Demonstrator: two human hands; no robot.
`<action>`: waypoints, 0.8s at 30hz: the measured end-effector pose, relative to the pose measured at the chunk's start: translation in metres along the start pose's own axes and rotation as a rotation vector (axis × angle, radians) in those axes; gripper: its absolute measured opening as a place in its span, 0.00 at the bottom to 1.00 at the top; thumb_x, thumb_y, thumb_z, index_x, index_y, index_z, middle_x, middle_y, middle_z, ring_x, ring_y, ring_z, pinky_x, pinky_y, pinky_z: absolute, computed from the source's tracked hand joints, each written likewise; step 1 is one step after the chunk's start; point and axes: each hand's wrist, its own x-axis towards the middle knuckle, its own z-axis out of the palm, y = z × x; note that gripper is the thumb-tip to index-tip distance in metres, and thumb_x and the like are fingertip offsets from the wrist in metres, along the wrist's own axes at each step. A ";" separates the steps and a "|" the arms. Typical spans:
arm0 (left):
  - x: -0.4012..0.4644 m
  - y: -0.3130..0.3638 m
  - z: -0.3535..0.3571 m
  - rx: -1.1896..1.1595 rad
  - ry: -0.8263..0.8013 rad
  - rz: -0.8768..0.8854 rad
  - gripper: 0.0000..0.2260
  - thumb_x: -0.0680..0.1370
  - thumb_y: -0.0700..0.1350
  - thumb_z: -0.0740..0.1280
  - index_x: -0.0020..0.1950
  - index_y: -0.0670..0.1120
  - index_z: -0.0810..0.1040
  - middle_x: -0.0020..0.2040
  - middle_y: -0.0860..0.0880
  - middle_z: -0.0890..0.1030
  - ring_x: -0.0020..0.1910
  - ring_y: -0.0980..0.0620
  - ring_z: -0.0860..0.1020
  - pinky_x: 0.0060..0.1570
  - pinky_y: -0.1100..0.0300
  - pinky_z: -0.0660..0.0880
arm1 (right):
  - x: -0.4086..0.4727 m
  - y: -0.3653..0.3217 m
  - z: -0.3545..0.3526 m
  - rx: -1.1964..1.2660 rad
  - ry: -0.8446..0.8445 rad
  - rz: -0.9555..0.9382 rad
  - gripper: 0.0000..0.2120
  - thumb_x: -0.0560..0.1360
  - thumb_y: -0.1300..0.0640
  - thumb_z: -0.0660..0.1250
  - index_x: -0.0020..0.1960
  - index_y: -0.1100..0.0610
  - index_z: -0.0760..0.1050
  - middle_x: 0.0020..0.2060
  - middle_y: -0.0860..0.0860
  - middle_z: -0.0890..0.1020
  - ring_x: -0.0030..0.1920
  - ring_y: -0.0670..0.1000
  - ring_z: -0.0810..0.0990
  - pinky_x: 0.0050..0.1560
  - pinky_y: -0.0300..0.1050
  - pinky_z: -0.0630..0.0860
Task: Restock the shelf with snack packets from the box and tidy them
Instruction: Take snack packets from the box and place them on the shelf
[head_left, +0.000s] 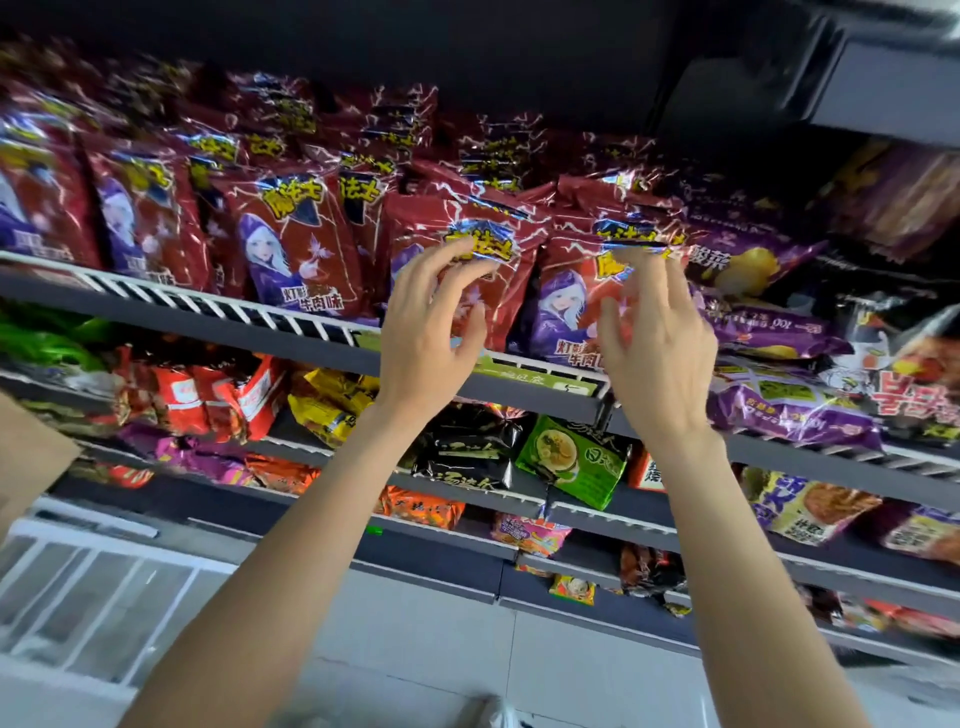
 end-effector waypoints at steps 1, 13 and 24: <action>0.001 -0.003 -0.007 -0.028 0.002 0.010 0.14 0.76 0.37 0.66 0.61 0.42 0.76 0.63 0.44 0.75 0.63 0.49 0.69 0.66 0.67 0.60 | -0.005 -0.008 -0.002 0.024 0.011 0.003 0.11 0.77 0.62 0.61 0.59 0.58 0.71 0.43 0.54 0.77 0.33 0.52 0.75 0.22 0.36 0.61; -0.061 -0.130 -0.232 0.017 -0.316 -0.438 0.08 0.77 0.51 0.63 0.52 0.53 0.79 0.37 0.60 0.80 0.37 0.61 0.79 0.38 0.60 0.75 | -0.025 -0.242 0.082 0.323 -0.129 -0.393 0.08 0.78 0.58 0.63 0.50 0.60 0.79 0.42 0.53 0.82 0.44 0.57 0.78 0.46 0.48 0.69; -0.180 -0.269 -0.509 0.191 -0.066 -0.912 0.07 0.75 0.50 0.66 0.52 0.60 0.77 0.50 0.60 0.81 0.50 0.62 0.78 0.48 0.70 0.72 | -0.015 -0.517 0.221 0.628 -0.992 -0.709 0.09 0.78 0.52 0.64 0.56 0.47 0.78 0.41 0.43 0.81 0.44 0.48 0.80 0.42 0.43 0.71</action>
